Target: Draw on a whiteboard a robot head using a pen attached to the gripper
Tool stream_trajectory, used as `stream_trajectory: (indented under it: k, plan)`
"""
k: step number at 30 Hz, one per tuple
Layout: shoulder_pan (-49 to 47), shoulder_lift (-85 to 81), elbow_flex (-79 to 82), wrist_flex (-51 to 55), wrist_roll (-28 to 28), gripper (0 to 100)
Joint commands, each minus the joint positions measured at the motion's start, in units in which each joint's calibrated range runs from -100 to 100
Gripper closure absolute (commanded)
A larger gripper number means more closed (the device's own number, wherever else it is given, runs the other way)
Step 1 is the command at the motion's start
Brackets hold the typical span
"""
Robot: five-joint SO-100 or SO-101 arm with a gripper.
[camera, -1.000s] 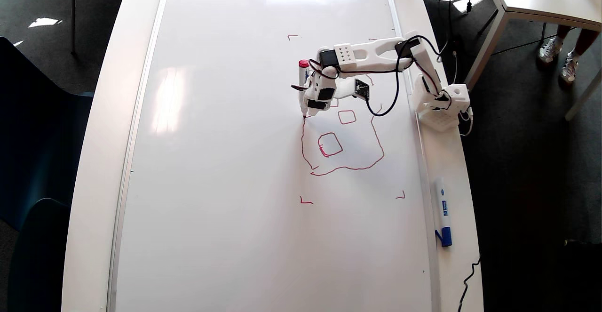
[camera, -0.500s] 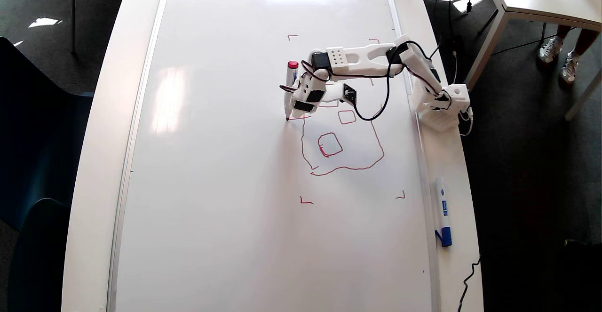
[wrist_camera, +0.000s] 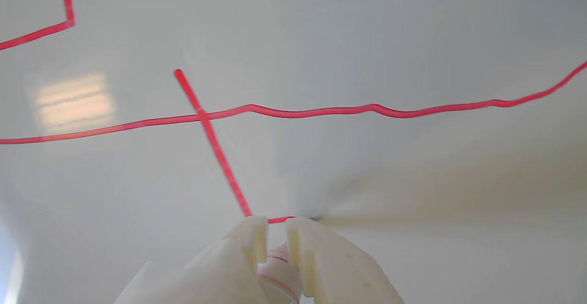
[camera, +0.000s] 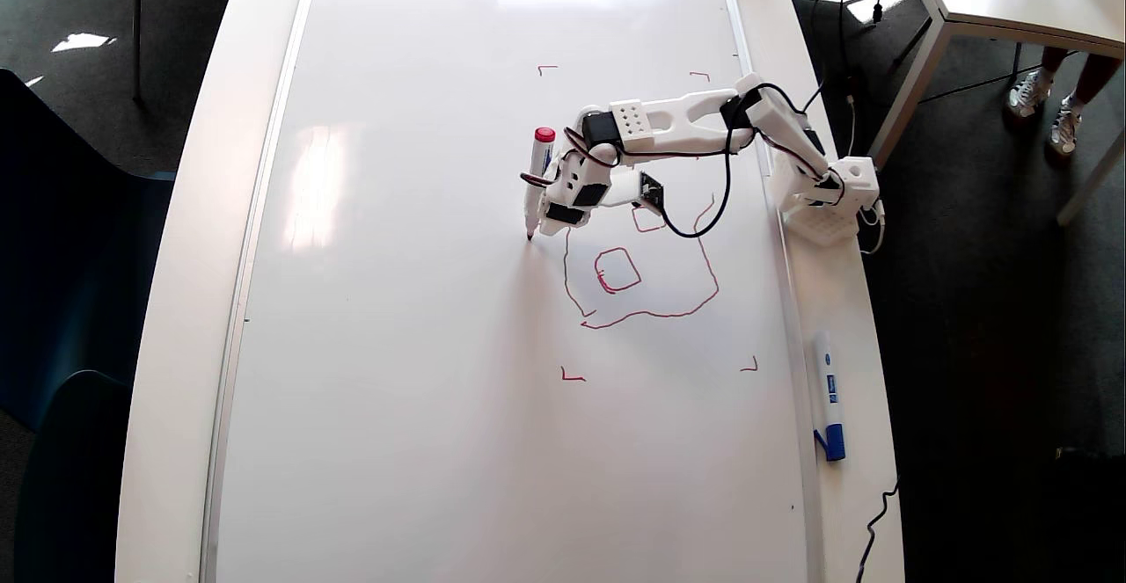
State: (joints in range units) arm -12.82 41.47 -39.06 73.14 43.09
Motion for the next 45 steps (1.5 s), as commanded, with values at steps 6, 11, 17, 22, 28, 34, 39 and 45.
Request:
stream_trajectory:
  k: [6, 11, 17, 22, 28, 34, 39, 45]
  plan:
    - [0.85, 2.35, -0.39, -5.29, 0.39, 99]
    - [3.43, 2.60, -2.02, -5.29, 2.38, 99]
    - [6.08, 1.68, -1.20, -4.42, 4.84, 99]
    - [6.82, -0.25, -0.84, 1.92, 4.79, 99]
    - [5.64, -4.86, 4.15, 2.71, 2.59, 99]
    - [3.43, -6.20, 4.42, 2.62, -2.23, 99]
    - [2.18, -6.29, 3.88, 2.53, -4.91, 99]
    - [2.03, -9.89, 5.06, -6.33, -12.64, 99]
